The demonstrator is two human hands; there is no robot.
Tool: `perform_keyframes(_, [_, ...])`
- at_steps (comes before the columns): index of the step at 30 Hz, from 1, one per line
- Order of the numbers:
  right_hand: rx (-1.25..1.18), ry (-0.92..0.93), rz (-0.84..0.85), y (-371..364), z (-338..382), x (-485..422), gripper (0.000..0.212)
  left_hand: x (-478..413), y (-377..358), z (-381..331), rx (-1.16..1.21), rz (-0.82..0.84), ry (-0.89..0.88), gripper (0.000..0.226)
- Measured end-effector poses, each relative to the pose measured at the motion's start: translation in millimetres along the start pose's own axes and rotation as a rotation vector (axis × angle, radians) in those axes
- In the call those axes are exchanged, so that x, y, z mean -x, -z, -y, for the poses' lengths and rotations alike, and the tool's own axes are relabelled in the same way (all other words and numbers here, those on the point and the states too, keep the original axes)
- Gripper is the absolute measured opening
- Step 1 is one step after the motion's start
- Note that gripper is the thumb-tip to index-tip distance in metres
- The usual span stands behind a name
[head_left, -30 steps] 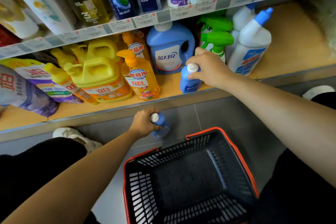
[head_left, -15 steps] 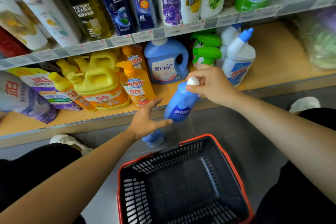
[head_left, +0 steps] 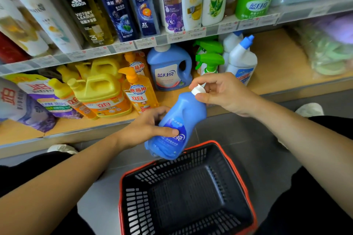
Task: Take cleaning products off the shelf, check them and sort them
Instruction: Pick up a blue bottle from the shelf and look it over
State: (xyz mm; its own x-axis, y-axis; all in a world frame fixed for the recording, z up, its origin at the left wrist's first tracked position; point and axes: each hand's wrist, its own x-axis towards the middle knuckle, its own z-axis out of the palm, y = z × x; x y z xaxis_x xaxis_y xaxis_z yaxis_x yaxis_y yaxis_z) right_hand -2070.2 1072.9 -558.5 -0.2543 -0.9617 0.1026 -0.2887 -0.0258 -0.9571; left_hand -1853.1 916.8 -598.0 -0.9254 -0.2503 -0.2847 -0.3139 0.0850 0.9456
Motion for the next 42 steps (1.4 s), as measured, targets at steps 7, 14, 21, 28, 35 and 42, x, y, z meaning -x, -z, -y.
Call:
perform_keyframes(7, [-0.139, -0.059, -0.074, -2, -1, -4, 0.016, -4, -10, 2, 0.042, -0.005, 0.013, 0.069])
perform_keyframes(14, [-0.196, -0.177, -0.296, -14, -10, -10, 0.008, -4, -21, 3, -0.337, -0.260, -0.125, 0.071])
perform_keyframes(21, [-0.306, -0.214, -0.324, -18, -19, -11, 0.014, 2, -17, 2, -0.389, -0.348, -0.089, 0.078])
perform_keyframes(28, [-0.525, -0.185, -0.289, -17, -17, -11, 0.023, 2, -18, -1, 0.091, -0.256, -0.004, 0.058])
perform_keyframes(35, [-0.434, -0.200, -0.396, -22, -14, -10, 0.016, 5, -26, -1, 0.347, -0.158, 0.039, 0.047])
perform_keyframes(42, [-0.471, -0.407, -0.283, -32, -13, -7, 0.023, 3, -31, -5, 0.472, -0.219, -0.017, 0.045])
